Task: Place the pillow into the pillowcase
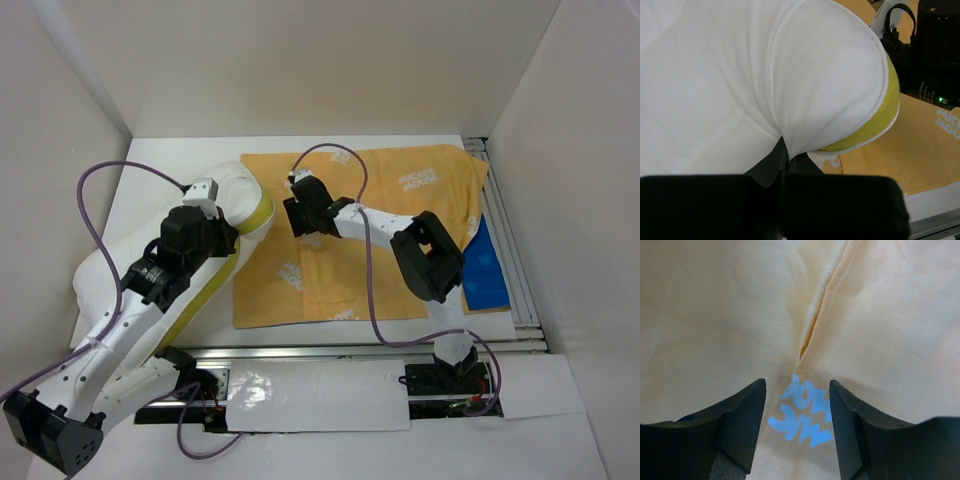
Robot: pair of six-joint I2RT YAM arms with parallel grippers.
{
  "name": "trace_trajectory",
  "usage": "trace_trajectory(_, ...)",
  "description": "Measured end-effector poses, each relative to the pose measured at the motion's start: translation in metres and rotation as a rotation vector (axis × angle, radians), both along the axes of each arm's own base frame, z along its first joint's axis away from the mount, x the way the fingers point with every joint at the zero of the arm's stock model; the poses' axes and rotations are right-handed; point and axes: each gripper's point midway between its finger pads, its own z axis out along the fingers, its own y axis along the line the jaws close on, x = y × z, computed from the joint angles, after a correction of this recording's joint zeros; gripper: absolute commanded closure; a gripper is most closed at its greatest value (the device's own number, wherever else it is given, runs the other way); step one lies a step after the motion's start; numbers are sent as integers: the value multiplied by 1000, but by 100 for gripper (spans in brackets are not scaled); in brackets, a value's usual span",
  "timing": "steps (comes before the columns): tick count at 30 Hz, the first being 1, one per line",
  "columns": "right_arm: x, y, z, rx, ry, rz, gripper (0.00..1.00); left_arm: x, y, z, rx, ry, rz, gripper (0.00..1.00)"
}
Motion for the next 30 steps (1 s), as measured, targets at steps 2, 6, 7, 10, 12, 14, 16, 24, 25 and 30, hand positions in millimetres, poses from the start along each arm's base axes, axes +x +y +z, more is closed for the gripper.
trace_trajectory(2, -5, -3, -5, -25, 9, -6, 39, 0, 0, -1, 0, -1, 0, 100)
trace_trajectory(6, -16, -6, -14, -79, 19, -11, 55, 1, 0, -4, 1, 1, 0, 100)
trace_trajectory(7, -17, -7, -14, -88, 19, -15, 64, 1, -1, -4, 0, 0, 0, 100)
trace_trajectory(10, -19, -12, -16, -118, 18, -47, 81, 2, -1, -4, 3, -2, -2, 100)
trace_trajectory(12, -18, -18, -17, -137, 16, -74, 100, 3, -1, -4, 13, -6, -8, 100)
trace_trajectory(14, -17, -23, -18, -148, 11, -106, 100, 4, -1, -5, 17, -5, -10, 100)
trace_trajectory(16, -18, -29, -20, -157, 10, -136, 100, 4, -2, -5, 20, -8, -17, 100)
trace_trajectory(24, -28, -44, 13, -129, -17, -182, 100, 5, -25, -15, 43, -1, -169, 100)
trace_trajectory(25, -28, -43, 25, -106, -33, -178, 100, 5, -32, -18, 50, 1, -202, 100)
trace_trajectory(30, -36, -36, 92, 26, -100, -126, 100, -5, -62, -39, 80, 29, -333, 100)
